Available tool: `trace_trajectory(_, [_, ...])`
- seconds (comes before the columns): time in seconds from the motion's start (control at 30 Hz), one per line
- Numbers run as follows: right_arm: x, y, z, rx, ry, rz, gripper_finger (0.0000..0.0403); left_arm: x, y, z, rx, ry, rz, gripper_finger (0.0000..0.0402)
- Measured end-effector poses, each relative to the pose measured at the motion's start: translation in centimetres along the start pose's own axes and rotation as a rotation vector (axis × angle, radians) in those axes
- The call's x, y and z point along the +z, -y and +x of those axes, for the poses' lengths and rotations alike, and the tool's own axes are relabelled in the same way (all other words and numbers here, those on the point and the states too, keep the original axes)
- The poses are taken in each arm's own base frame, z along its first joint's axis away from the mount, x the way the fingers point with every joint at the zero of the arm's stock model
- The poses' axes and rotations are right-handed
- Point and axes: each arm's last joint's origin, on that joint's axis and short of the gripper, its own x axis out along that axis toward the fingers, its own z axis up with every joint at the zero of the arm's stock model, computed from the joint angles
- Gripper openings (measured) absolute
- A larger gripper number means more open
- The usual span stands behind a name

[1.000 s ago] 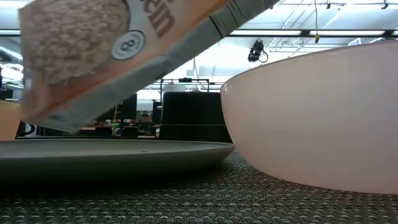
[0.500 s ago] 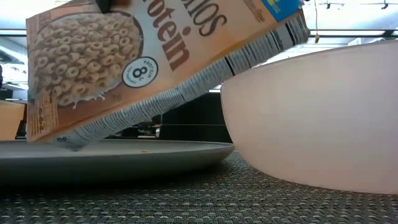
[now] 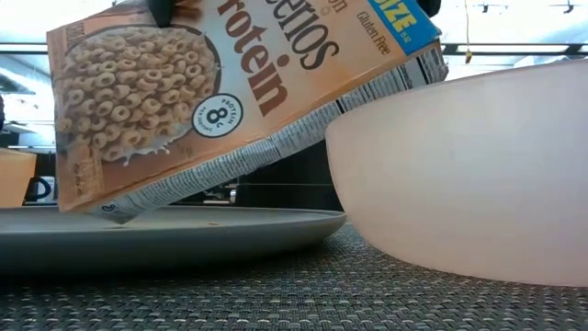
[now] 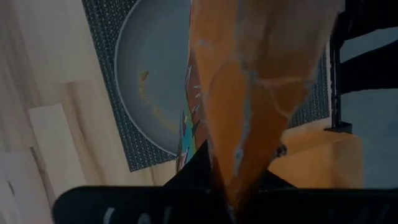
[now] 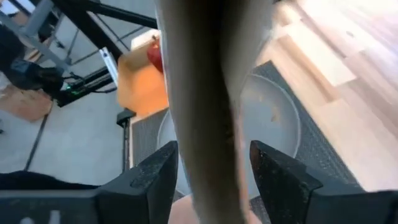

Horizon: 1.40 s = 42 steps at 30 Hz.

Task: Arrange a breakfast setting
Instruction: Pour the cereal into the orange bowl

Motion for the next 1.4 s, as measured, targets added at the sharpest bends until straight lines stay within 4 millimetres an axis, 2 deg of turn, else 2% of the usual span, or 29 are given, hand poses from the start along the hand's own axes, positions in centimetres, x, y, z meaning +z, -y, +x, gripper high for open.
trace_trajectory(0.17, [0.1, 0.1, 0.4, -0.019, 0.02, 0.004, 0.0206, -0.1, 0.1, 0.0, -0.002, -0.009, 0.001, 0.0011])
trace_trajectory(0.37, [0.6, 0.1, -0.9, 0.021, 0.029, 0.018, 0.0206, -0.2, 0.2, 0.0, -0.002, -0.022, 0.002, 0.0011])
trace_trajectory(0.5, [0.8, 0.4, -1.6, -0.017, 0.054, 0.032, 0.0206, -0.2, 0.5, 0.1, -0.006, -0.027, 0.024, 0.0011])
trace_trajectory(0.9, [0.7, 0.0, -0.1, -0.006, 0.074, 0.021, 0.0205, -0.1, 0.9, 0.2, -0.005, -0.014, 0.038, 0.0011])
trace_trajectory(1.23, [0.7, 0.0, 1.2, -0.066, 0.133, 0.024, 0.0205, 0.9, 0.9, 0.1, -0.004, 0.084, 0.037, 0.0011])
trace_trajectory(1.4, [0.6, 0.0, 1.3, -0.063, 0.128, 0.023, 0.0181, 1.1, 0.9, 0.1, 0.002, 0.105, 0.029, 0.0011])
